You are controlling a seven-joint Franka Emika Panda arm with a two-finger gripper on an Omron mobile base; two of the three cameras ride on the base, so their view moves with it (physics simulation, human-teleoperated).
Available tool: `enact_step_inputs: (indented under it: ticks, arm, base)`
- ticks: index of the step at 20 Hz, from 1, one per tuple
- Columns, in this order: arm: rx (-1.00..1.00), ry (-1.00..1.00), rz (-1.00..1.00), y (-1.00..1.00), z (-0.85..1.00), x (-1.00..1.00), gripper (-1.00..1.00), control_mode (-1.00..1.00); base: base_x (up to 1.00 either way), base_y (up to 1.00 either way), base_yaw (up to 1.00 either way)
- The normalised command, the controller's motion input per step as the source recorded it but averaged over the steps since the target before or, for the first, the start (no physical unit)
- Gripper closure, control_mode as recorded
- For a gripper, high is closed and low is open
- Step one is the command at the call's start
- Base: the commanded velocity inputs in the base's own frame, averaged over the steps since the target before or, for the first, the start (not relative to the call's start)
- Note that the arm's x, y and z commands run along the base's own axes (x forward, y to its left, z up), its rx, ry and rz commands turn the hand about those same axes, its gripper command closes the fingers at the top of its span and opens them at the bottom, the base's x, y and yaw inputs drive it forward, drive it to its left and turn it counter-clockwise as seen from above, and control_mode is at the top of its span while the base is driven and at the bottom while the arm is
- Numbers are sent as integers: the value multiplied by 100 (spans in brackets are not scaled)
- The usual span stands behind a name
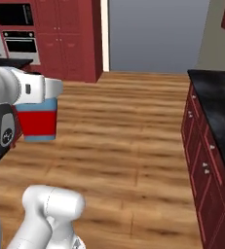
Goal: Get the candle and the liquor from the cabinet and move them to the dining counter.
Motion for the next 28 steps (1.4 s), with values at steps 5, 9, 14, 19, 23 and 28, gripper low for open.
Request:
enact_step_inputs:
  ticks: [5,9,14,19,23,28]
  arm:
    - [0,0,0,0,0,0,100,100]
    - [0,0,0,0,0,0,100,100]
    - [0,0,0,0,0,0,100,100]
    - [0,0,0,0,0,0,100,100]
    - [0,0,0,0,0,0,100,100]
    - [0,0,0,0,0,0,100,100]
  base:
    - [100,0,6]
    - [100,0,7]
    - [100,0,8]
    - [100,0,7]
    - [100,0,8]
    - [100,0,8]
